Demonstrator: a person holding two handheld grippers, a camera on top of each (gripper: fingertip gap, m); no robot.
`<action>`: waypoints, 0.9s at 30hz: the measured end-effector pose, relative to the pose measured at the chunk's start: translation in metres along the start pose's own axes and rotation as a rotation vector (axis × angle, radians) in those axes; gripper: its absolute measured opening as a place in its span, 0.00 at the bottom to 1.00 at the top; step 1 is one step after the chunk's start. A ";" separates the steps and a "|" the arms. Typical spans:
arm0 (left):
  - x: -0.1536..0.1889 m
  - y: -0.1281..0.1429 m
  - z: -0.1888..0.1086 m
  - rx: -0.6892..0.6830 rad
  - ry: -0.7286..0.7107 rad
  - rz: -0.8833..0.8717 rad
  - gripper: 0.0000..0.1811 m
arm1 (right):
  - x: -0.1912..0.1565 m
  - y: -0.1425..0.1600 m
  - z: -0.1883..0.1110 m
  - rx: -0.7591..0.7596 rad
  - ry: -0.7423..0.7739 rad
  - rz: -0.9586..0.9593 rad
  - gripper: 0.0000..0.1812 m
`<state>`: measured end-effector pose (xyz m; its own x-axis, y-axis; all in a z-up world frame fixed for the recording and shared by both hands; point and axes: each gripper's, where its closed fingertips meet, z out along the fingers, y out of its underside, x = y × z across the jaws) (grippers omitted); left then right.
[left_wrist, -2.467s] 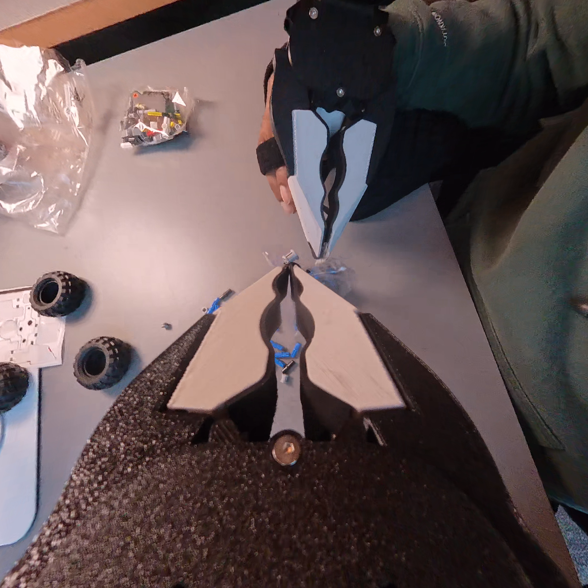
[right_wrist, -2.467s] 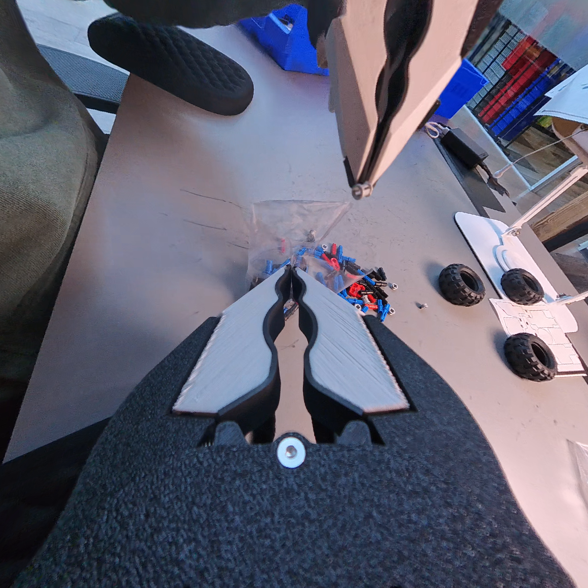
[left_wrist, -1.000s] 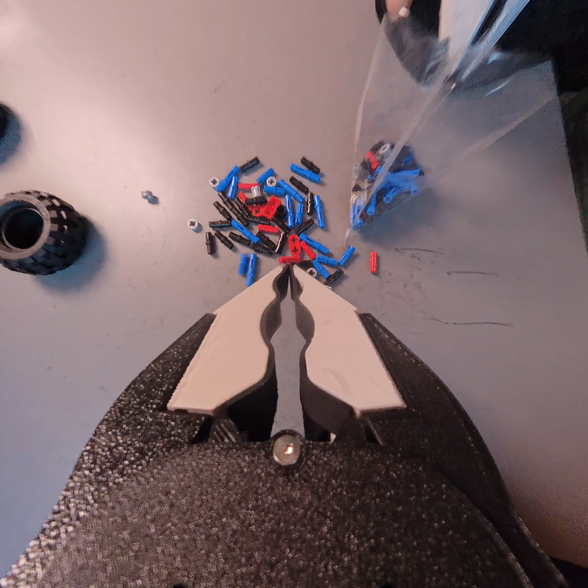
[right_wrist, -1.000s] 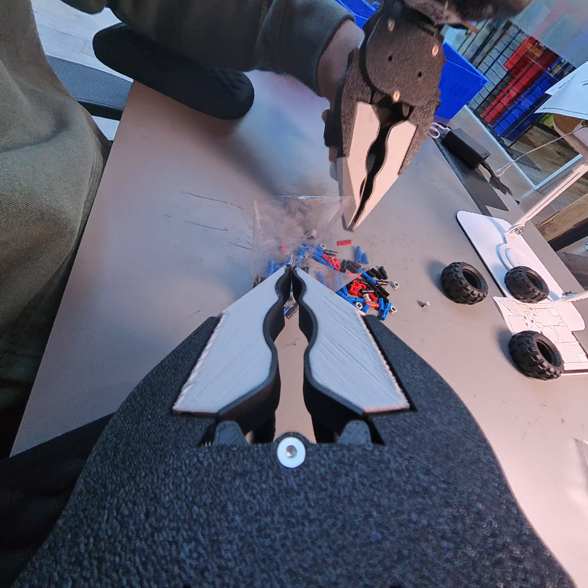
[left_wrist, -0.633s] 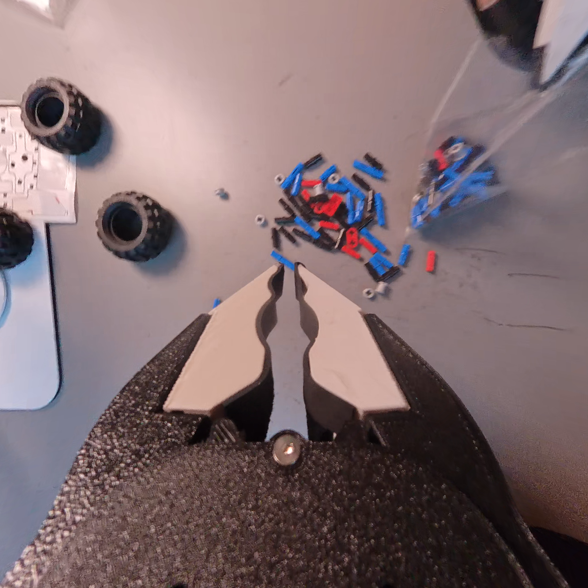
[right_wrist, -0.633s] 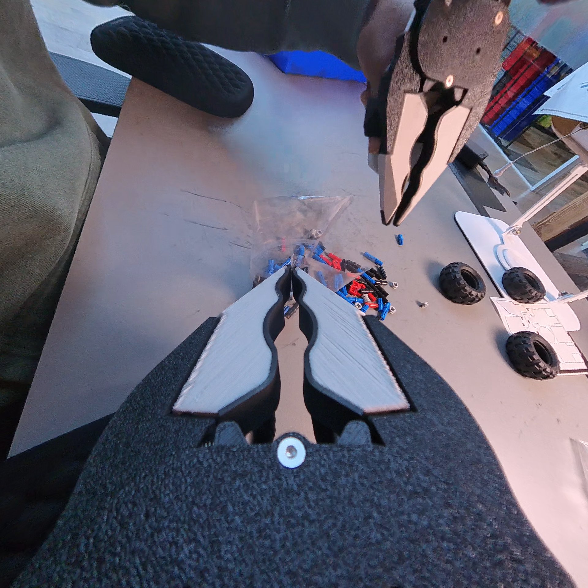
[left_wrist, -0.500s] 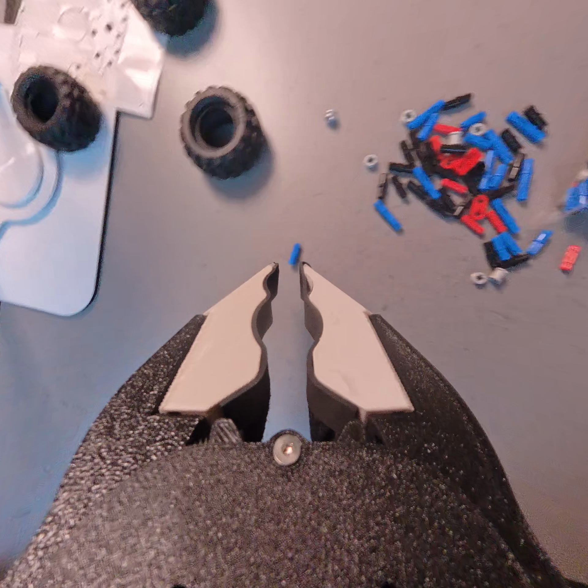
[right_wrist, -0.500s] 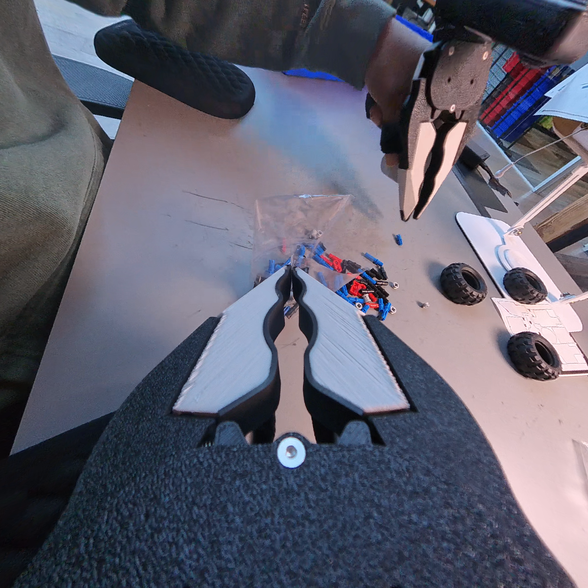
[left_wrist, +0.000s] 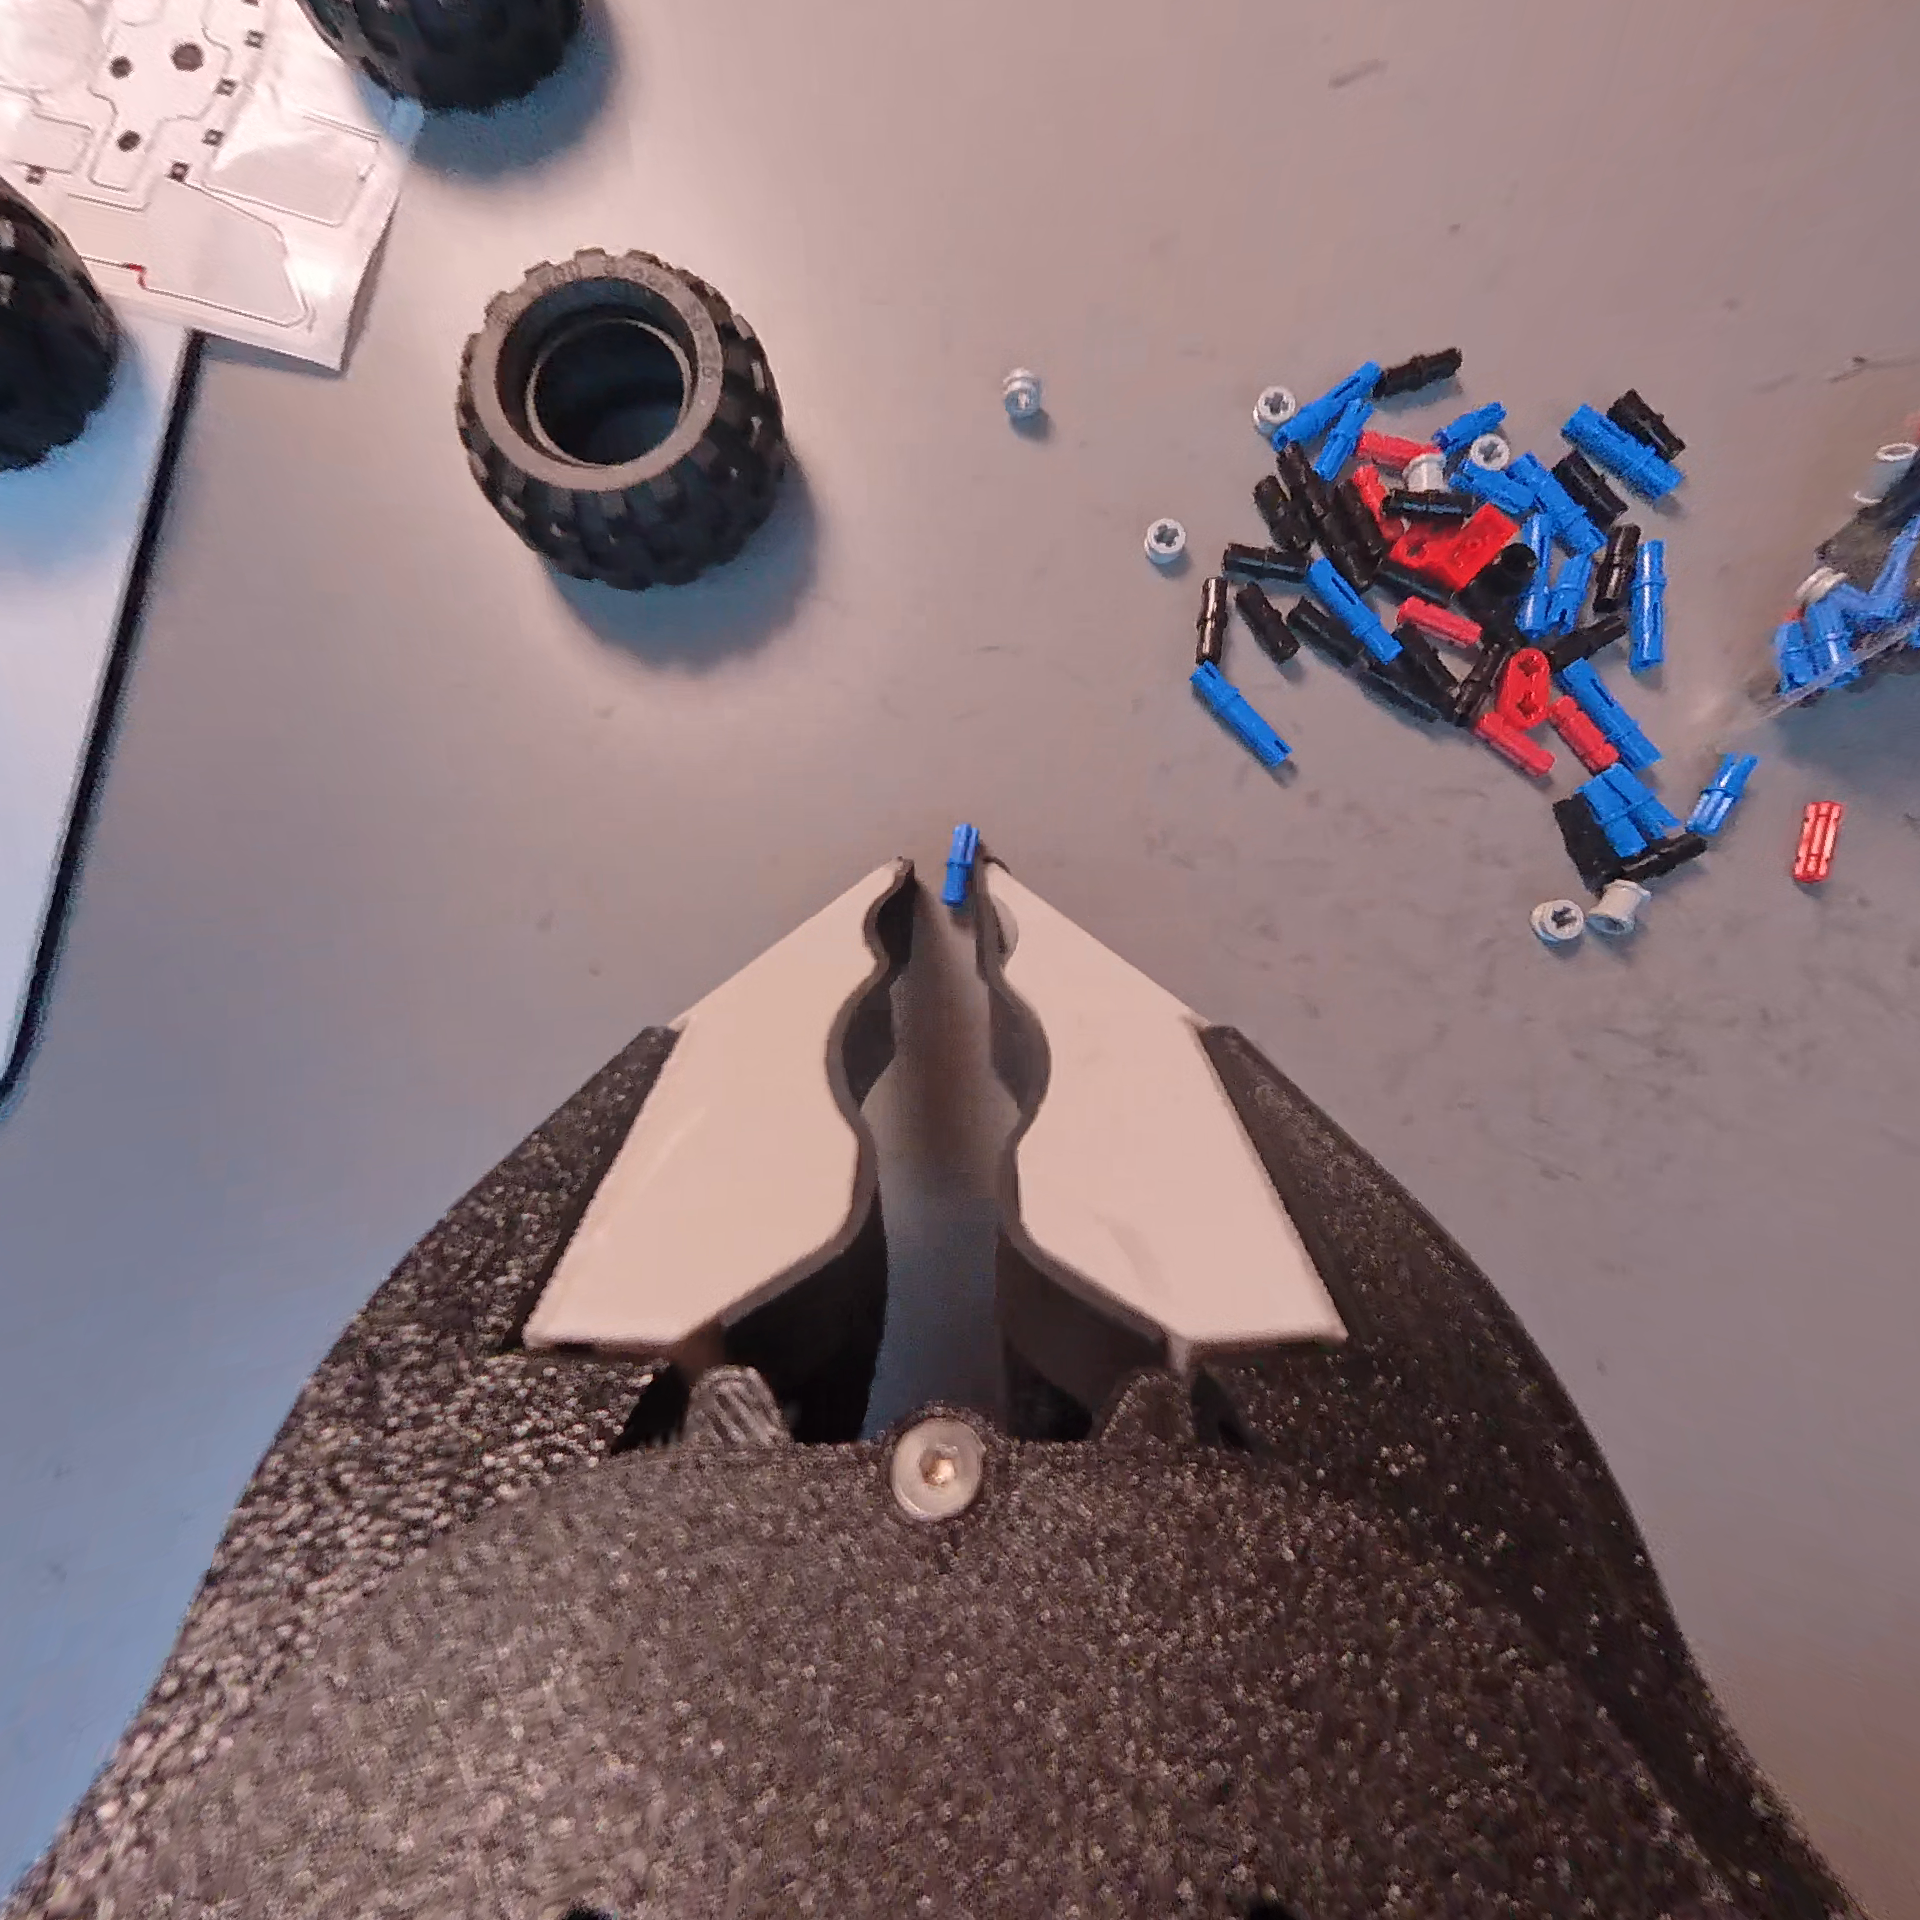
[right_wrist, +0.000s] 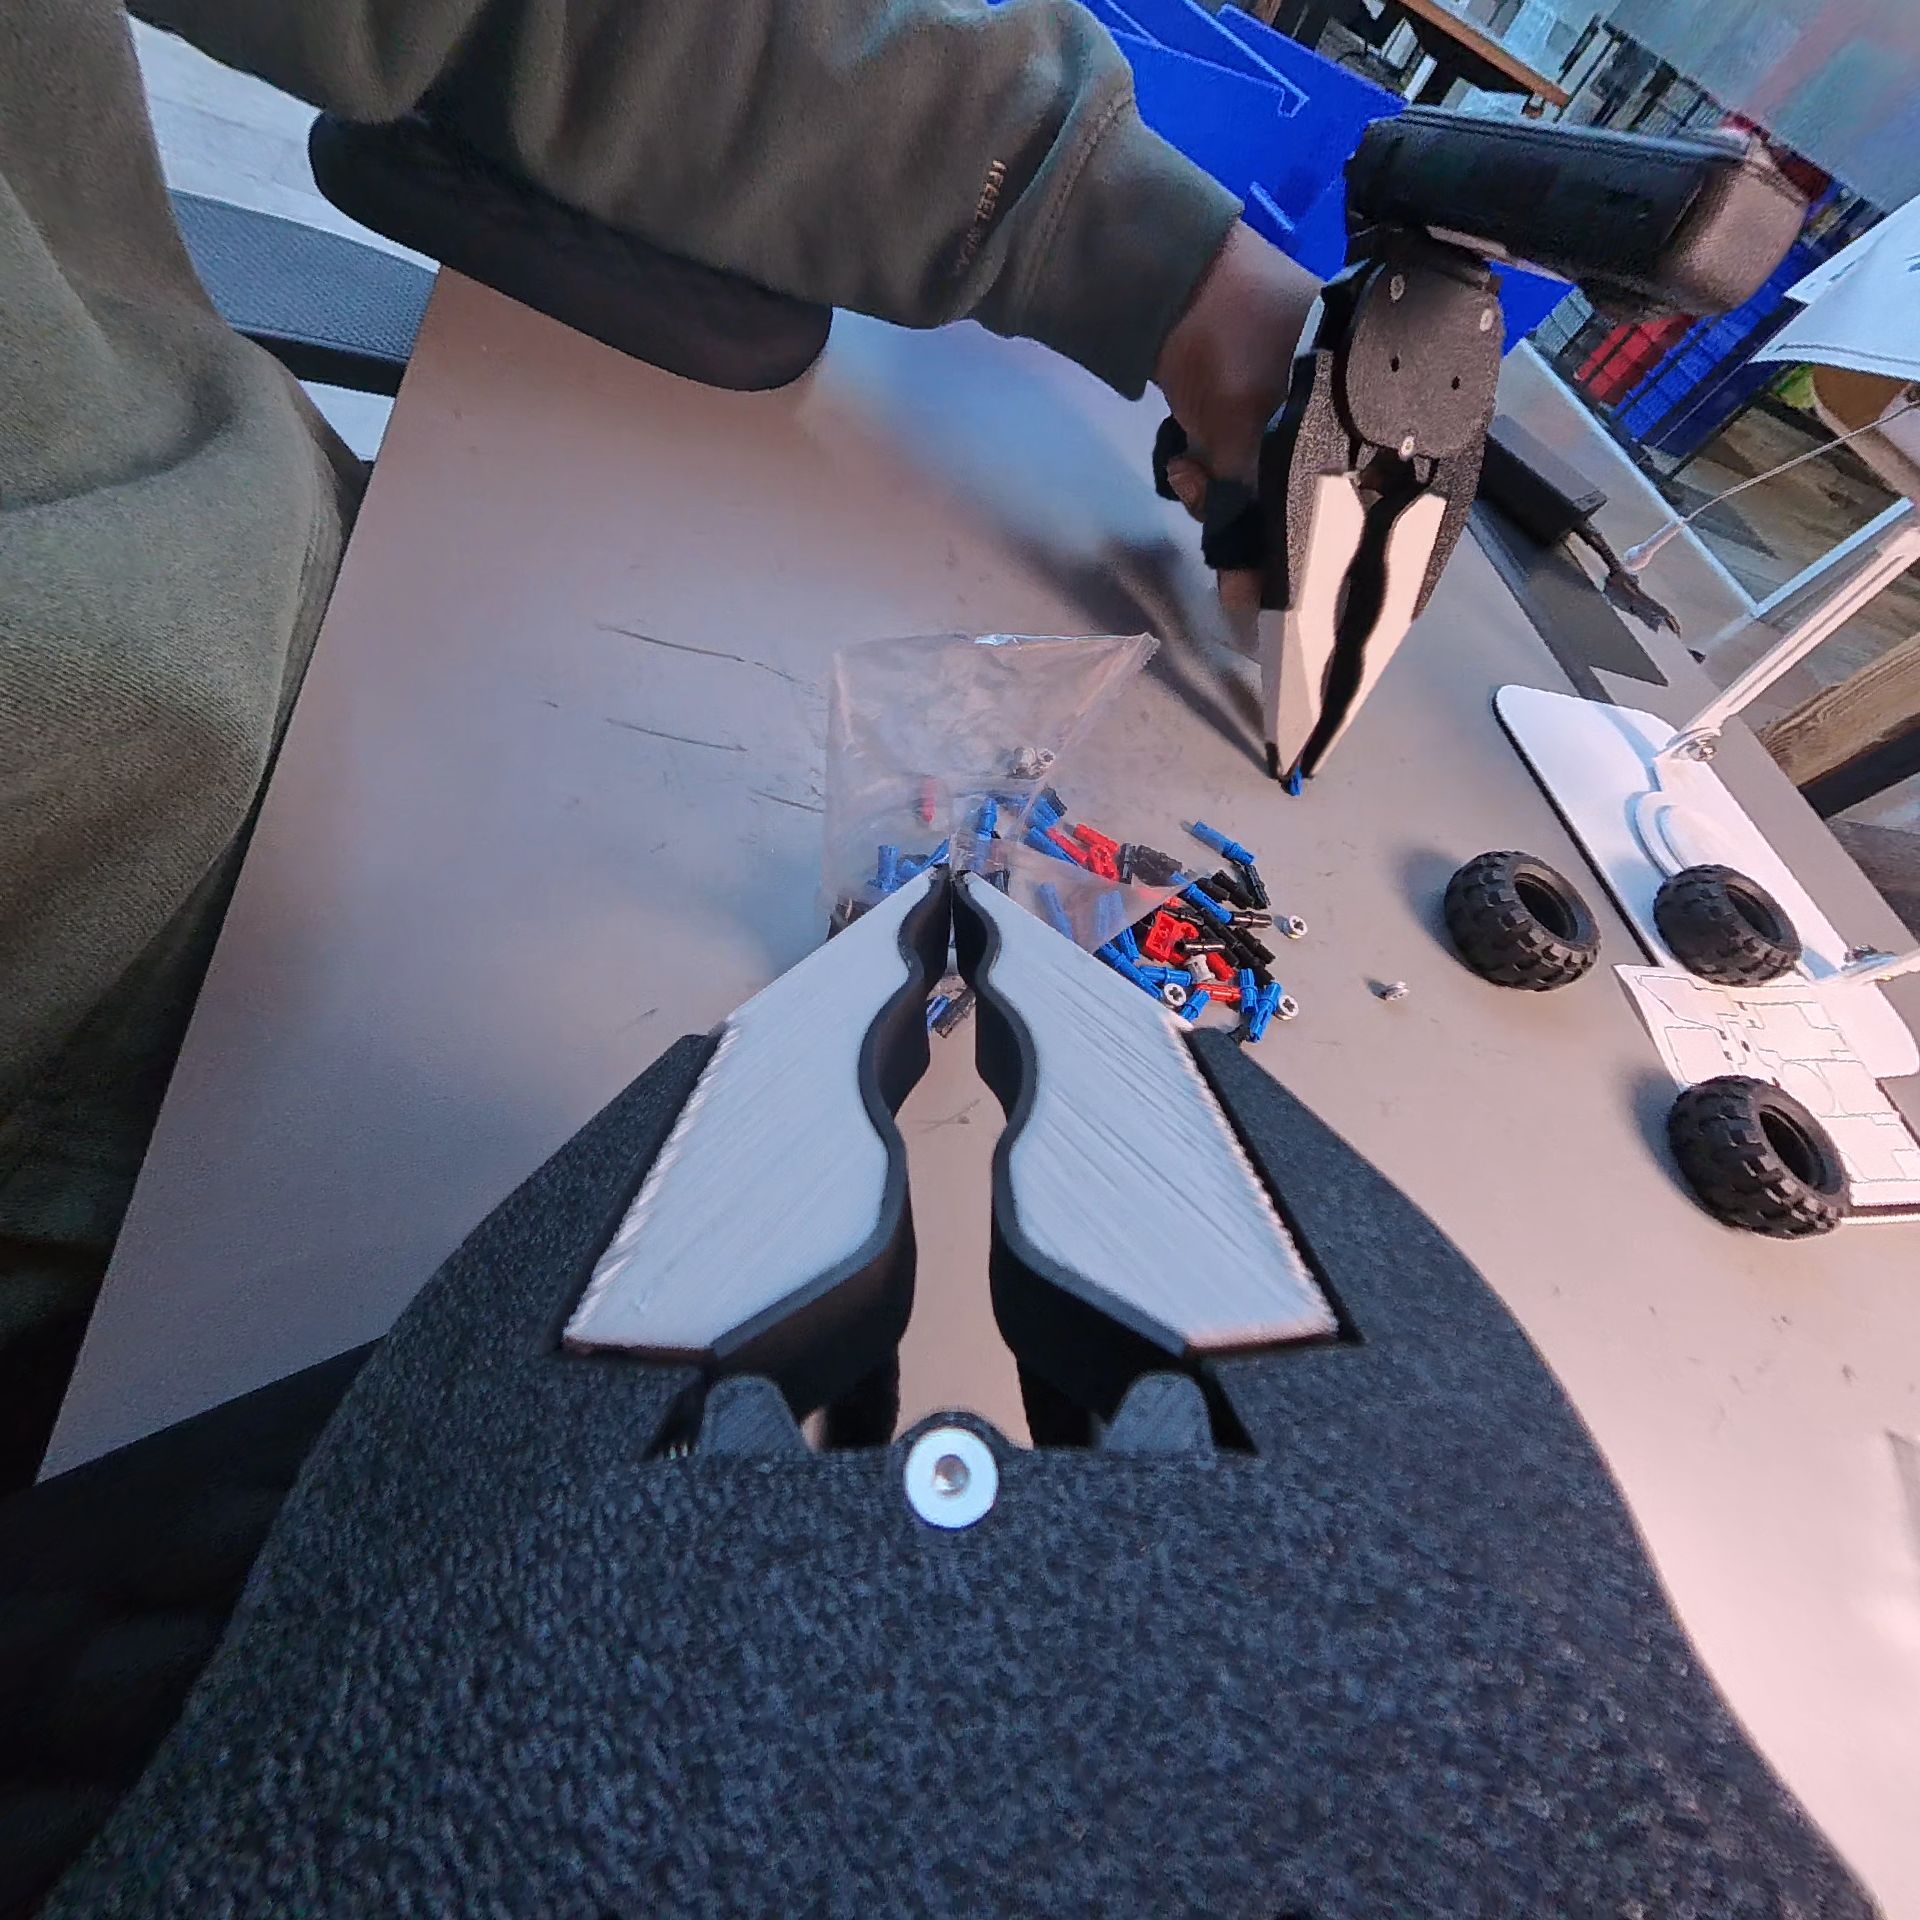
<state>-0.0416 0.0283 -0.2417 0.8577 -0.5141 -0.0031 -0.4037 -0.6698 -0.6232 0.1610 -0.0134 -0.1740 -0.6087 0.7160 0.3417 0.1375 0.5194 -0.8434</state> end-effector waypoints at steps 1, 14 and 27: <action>0.000 0.000 0.000 -0.017 -0.005 0.008 0.02 | 0.000 0.000 0.000 0.001 -0.001 0.001 0.00; 0.165 -0.122 -0.050 0.007 0.351 0.402 0.02 | 0.000 -0.001 0.001 -0.006 0.007 -0.012 0.00; 0.126 -0.055 -0.047 -0.039 0.229 0.259 0.08 | -0.001 -0.001 -0.002 0.005 0.005 -0.019 0.00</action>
<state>0.0741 -0.0249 -0.1704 0.6333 -0.7736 0.0216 -0.6142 -0.5194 -0.5941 0.1630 -0.0137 -0.1726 -0.6070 0.7084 0.3602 0.1222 0.5311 -0.8385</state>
